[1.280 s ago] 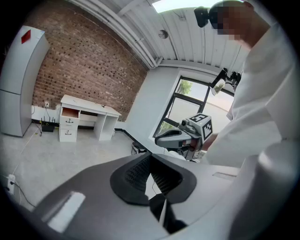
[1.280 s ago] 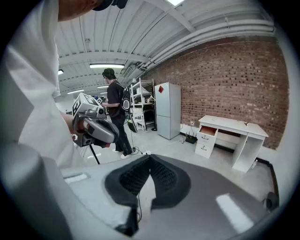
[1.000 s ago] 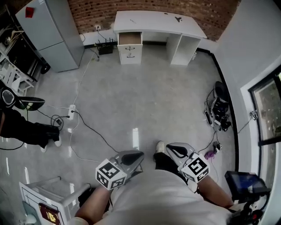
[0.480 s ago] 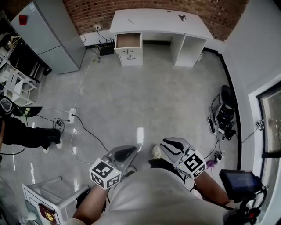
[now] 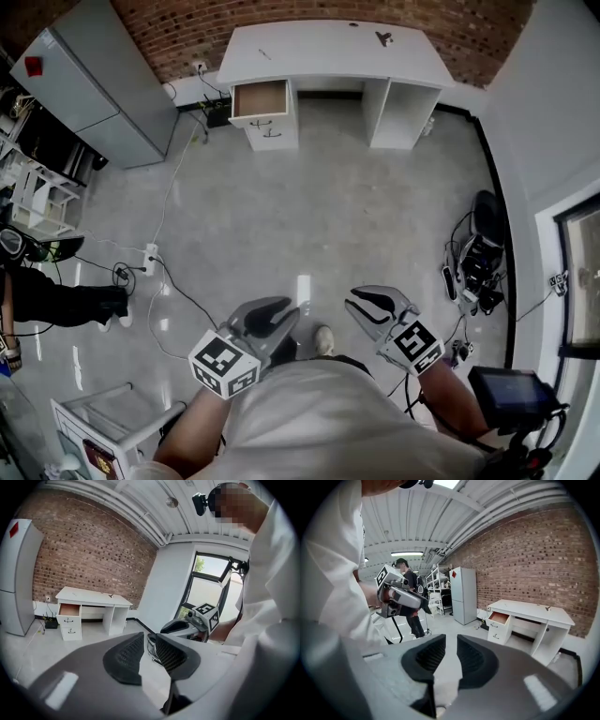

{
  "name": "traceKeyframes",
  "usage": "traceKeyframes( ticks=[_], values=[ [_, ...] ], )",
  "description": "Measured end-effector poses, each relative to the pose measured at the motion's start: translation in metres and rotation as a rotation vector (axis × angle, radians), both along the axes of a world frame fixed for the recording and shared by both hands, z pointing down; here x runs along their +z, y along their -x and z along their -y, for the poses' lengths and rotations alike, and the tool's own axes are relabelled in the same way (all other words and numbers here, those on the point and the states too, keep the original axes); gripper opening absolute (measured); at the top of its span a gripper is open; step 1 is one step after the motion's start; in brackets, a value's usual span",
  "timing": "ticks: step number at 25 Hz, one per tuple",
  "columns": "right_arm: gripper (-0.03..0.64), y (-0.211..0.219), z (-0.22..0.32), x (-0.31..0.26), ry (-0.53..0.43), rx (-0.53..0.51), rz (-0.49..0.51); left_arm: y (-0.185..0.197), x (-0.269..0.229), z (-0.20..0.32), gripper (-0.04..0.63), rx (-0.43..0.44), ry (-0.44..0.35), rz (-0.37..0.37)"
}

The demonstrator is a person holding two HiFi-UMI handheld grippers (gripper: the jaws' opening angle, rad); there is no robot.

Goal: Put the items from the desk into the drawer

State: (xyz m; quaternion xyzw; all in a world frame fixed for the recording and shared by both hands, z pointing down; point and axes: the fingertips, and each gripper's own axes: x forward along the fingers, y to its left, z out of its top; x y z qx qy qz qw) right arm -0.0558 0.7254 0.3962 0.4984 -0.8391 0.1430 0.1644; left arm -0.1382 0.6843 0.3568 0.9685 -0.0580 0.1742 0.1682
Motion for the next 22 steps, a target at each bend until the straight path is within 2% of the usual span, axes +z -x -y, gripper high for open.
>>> traceKeyframes(
  ticks=[5, 11, 16, 22],
  values=[
    [0.061, -0.026, 0.027, 0.012, 0.016, 0.033, 0.019, -0.035, 0.004, 0.035, 0.08, 0.015, -0.007, -0.026],
    [0.061, -0.056, 0.101, 0.019, 0.056, 0.07, 0.003, -0.071, 0.01, 0.119, 0.08, 0.034, 0.015, -0.083],
    [0.061, -0.077, 0.191, 0.012, 0.096, 0.102, 0.003, -0.093, 0.002, 0.215, 0.047, 0.063, 0.057, -0.118],
    [0.061, -0.086, 0.324, 0.009, 0.105, 0.075, -0.025, -0.089, -0.01, 0.33, 0.005, 0.079, 0.035, -0.122]
  ],
)
